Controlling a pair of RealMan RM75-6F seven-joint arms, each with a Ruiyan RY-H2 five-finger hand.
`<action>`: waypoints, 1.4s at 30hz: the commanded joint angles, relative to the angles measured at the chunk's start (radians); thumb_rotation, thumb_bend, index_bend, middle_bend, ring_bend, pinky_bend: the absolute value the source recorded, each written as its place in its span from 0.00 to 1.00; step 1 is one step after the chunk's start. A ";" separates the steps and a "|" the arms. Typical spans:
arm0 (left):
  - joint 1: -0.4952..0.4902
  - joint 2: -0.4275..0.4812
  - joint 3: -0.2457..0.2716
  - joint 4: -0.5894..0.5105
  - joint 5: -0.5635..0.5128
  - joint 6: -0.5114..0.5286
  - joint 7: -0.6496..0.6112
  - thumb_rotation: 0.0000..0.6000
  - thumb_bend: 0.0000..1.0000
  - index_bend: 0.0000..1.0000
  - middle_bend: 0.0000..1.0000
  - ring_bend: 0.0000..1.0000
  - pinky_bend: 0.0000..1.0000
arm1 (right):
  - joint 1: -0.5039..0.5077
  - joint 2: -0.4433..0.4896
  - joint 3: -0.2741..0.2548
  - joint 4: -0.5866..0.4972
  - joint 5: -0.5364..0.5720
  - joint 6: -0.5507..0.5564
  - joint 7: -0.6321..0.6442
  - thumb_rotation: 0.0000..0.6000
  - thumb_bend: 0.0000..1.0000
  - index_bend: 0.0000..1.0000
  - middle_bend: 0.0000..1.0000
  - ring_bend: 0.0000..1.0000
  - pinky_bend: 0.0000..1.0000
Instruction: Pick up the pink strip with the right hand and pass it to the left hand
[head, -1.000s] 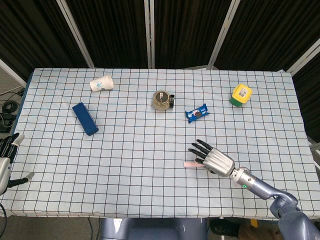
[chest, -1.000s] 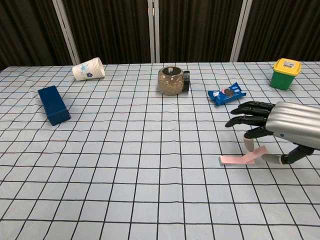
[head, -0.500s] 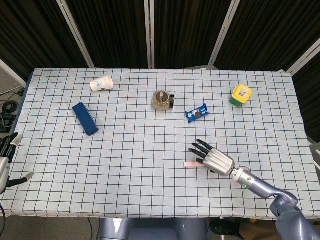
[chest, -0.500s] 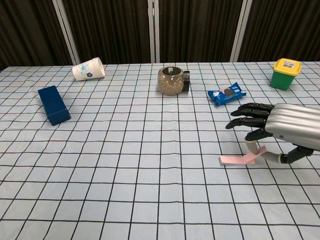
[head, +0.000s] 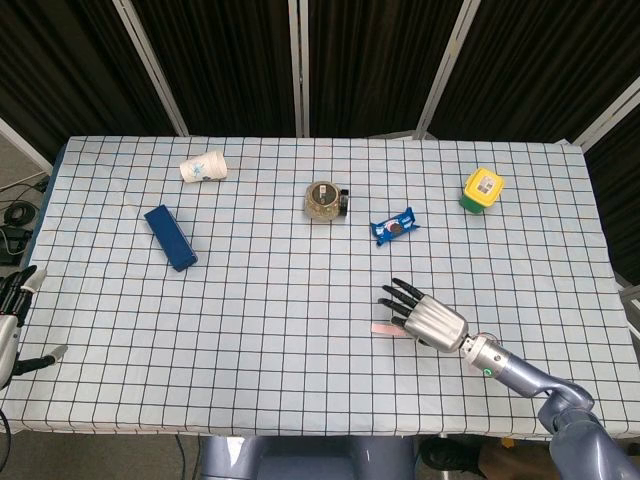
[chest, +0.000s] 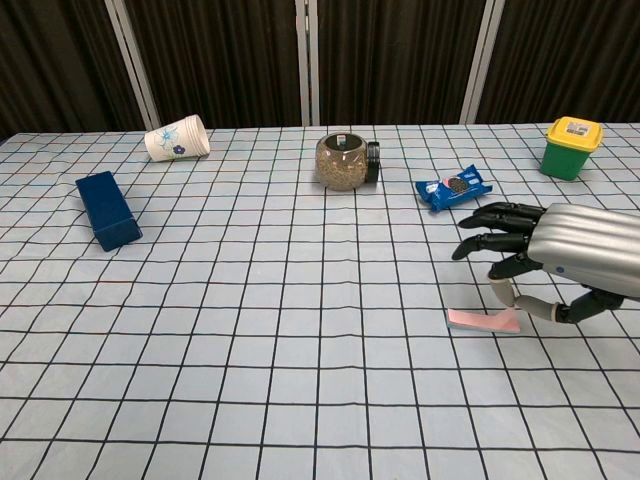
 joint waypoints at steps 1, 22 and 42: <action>-0.002 -0.001 0.001 0.001 -0.001 -0.004 0.000 1.00 0.00 0.00 0.00 0.00 0.00 | 0.005 0.006 0.013 -0.025 0.016 0.013 0.012 1.00 0.45 0.71 0.19 0.00 0.00; -0.154 -0.126 -0.028 0.162 0.120 -0.129 -0.214 1.00 0.00 0.07 0.00 0.00 0.00 | 0.176 0.253 0.192 -0.684 0.103 -0.040 -0.267 1.00 0.45 0.72 0.18 0.00 0.00; -0.442 -0.302 -0.122 0.140 -0.004 -0.461 -0.339 1.00 0.00 0.45 0.00 0.00 0.00 | 0.279 0.305 0.358 -1.131 0.284 -0.317 -0.580 1.00 0.46 0.72 0.18 0.00 0.00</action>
